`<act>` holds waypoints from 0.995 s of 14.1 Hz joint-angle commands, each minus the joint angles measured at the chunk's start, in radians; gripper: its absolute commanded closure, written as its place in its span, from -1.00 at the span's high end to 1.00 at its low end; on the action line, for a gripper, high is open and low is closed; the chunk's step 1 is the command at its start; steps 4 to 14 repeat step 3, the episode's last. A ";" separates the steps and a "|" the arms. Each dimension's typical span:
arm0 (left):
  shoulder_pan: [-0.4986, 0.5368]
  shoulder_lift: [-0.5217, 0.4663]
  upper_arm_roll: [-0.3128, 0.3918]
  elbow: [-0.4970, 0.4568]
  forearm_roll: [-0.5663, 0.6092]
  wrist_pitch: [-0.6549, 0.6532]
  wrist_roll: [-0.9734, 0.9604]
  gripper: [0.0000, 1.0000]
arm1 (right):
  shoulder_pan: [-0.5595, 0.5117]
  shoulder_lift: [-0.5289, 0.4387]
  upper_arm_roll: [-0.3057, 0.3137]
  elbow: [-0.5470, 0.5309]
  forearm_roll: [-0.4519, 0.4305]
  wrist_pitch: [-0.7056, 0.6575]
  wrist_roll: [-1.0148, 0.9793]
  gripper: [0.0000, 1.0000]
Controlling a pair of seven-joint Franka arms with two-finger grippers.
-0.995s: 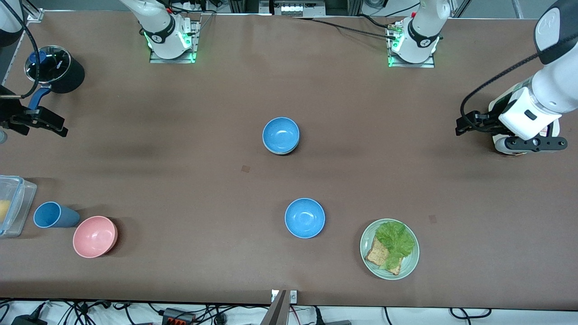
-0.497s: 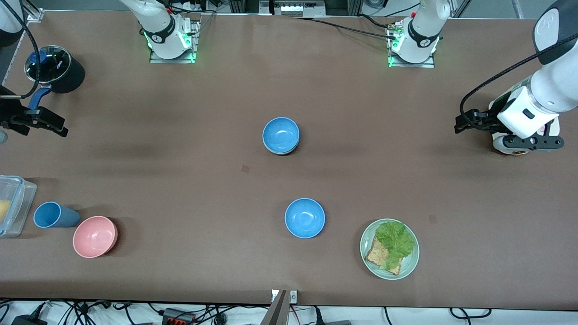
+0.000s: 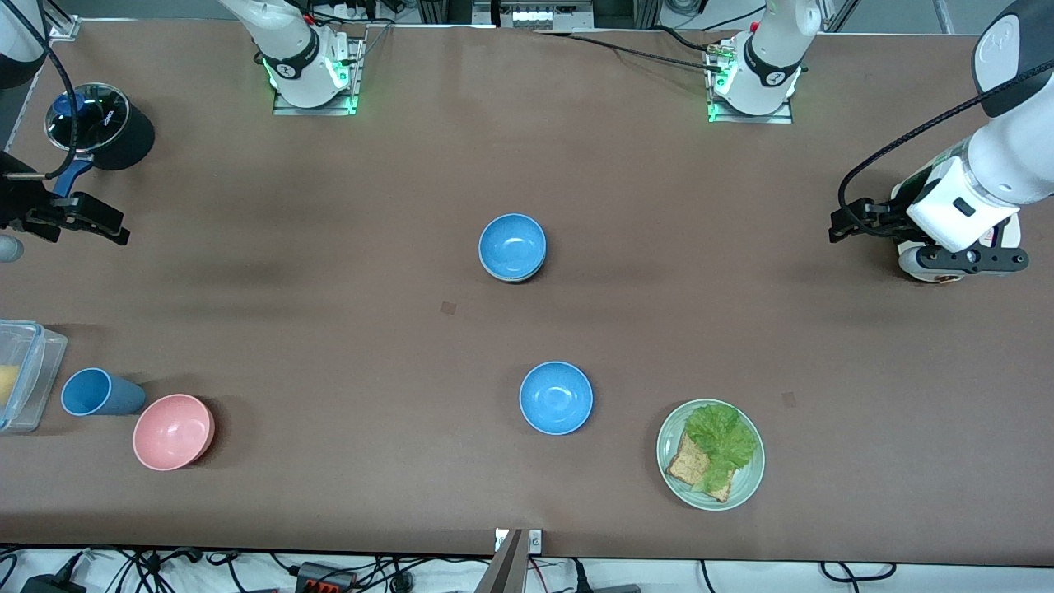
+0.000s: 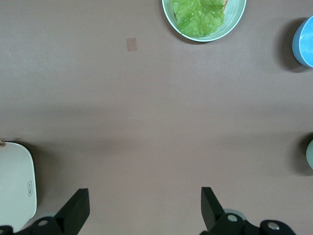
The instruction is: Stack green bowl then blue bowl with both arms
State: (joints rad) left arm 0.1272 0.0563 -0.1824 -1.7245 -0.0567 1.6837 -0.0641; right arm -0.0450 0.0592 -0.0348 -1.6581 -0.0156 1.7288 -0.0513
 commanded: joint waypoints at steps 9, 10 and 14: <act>0.003 -0.020 0.011 -0.015 -0.011 -0.012 0.012 1.00 | -0.003 -0.033 0.006 -0.031 -0.007 0.000 -0.004 1.00; 0.003 -0.020 0.011 -0.015 -0.011 -0.012 0.012 1.00 | -0.003 -0.033 0.006 -0.031 -0.007 0.000 -0.004 1.00; 0.003 -0.020 0.011 -0.015 -0.011 -0.012 0.012 1.00 | -0.003 -0.033 0.006 -0.031 -0.007 0.000 -0.004 1.00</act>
